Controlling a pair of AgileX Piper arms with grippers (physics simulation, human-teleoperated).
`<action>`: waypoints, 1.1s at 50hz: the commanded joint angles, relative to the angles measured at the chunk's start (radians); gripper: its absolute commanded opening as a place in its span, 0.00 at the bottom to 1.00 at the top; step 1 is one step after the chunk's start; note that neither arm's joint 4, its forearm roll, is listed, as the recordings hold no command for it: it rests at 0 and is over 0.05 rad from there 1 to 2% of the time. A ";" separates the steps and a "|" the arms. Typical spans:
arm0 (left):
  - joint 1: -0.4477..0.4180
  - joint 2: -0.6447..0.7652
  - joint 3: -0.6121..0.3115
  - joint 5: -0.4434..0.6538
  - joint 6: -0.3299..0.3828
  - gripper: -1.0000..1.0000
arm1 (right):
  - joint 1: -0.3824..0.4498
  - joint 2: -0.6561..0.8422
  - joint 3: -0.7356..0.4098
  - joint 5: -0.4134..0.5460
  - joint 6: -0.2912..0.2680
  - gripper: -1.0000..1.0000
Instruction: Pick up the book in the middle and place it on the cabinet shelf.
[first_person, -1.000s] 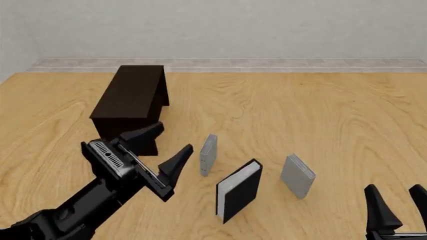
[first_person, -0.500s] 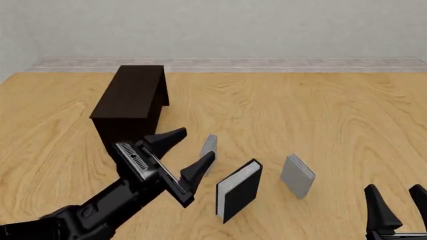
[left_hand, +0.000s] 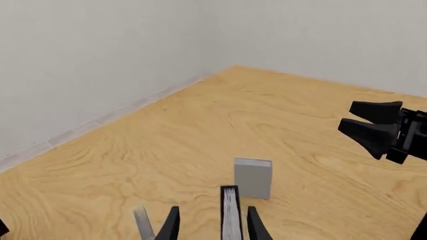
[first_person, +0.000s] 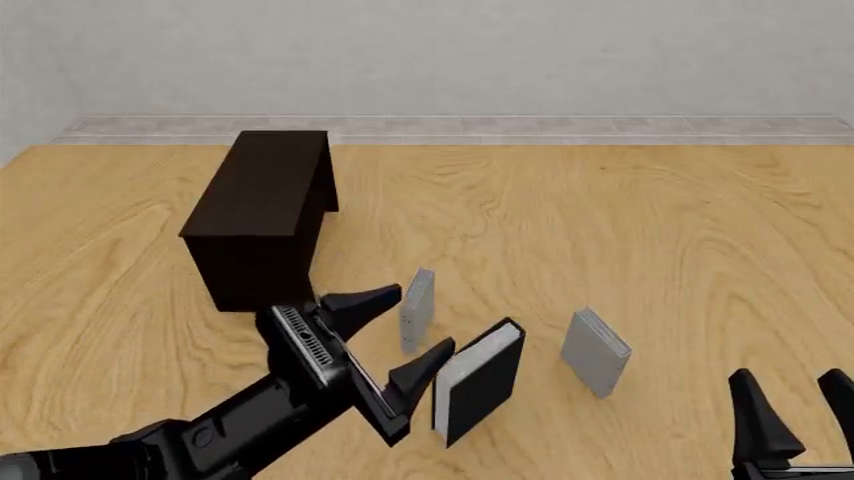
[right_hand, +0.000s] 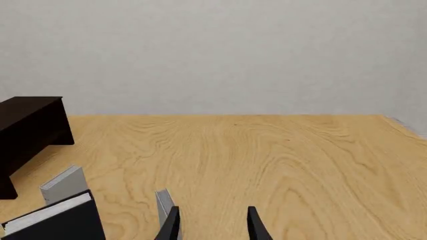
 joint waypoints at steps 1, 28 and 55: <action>-0.021 0.046 -0.009 0.007 0.001 1.00 | 0.000 0.000 0.000 0.000 0.000 1.00; -0.013 0.208 -0.078 0.017 0.028 1.00 | 0.000 0.000 0.000 0.000 0.000 1.00; -0.036 0.269 -0.096 -0.001 -0.002 1.00 | 0.000 0.000 0.000 0.000 0.000 1.00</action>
